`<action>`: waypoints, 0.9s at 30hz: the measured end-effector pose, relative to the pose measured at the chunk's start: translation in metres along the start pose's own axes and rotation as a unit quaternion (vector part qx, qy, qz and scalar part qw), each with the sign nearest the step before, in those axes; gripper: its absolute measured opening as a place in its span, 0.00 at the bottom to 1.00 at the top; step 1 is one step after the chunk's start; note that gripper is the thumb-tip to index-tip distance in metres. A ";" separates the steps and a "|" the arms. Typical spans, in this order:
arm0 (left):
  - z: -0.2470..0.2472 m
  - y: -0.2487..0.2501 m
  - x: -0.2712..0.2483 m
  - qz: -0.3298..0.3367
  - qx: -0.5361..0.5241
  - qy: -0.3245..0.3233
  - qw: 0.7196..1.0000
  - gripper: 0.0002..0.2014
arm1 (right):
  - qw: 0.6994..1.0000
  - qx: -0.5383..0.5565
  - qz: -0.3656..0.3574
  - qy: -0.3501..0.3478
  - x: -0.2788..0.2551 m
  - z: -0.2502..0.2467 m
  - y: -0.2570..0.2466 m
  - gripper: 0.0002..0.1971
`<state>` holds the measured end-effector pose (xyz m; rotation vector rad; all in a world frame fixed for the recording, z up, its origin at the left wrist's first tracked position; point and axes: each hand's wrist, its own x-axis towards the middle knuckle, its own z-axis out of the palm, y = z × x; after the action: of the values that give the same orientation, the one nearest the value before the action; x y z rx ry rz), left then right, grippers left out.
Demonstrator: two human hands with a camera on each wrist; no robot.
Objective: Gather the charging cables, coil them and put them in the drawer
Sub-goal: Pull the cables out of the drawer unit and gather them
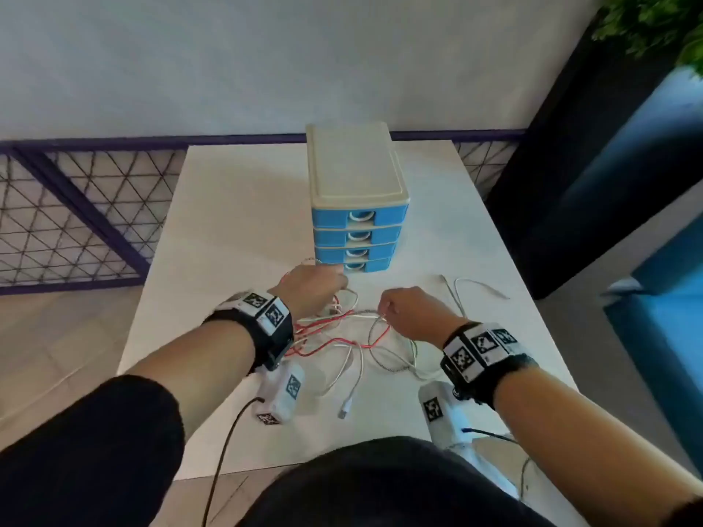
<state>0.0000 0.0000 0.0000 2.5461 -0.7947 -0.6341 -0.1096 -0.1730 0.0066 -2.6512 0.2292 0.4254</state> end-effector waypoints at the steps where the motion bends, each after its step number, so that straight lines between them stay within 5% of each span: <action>1: 0.002 0.003 0.004 -0.037 -0.072 -0.007 0.997 0.12 | 1.000 -0.009 -0.001 -0.001 -0.001 0.000 0.002 0.13; 6: 0.016 0.007 0.021 -0.095 -0.107 0.043 0.989 0.11 | 0.999 -0.016 0.023 -0.019 -0.019 -0.008 0.012 0.14; 12: 0.010 0.010 0.025 -0.052 0.061 0.016 0.997 0.12 | 0.998 0.016 0.062 -0.021 -0.021 -0.014 0.034 0.14; 15: 0.000 0.001 0.030 -0.087 0.005 0.063 0.994 0.14 | 0.995 0.031 0.091 -0.028 -0.015 -0.018 0.041 0.13; 19: -0.019 0.003 0.025 0.010 0.083 0.086 0.993 0.09 | 0.988 0.089 0.124 -0.014 -0.006 -0.019 0.048 0.12; 27: -0.037 0.010 -0.015 0.027 -0.178 0.181 0.967 0.04 | 0.971 0.155 0.181 -0.022 0.040 0.001 0.050 0.08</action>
<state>0.0042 0.0103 0.0398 2.2101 -0.5609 -0.2517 -0.0834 -0.2200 -0.0278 -2.2902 0.7130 0.5150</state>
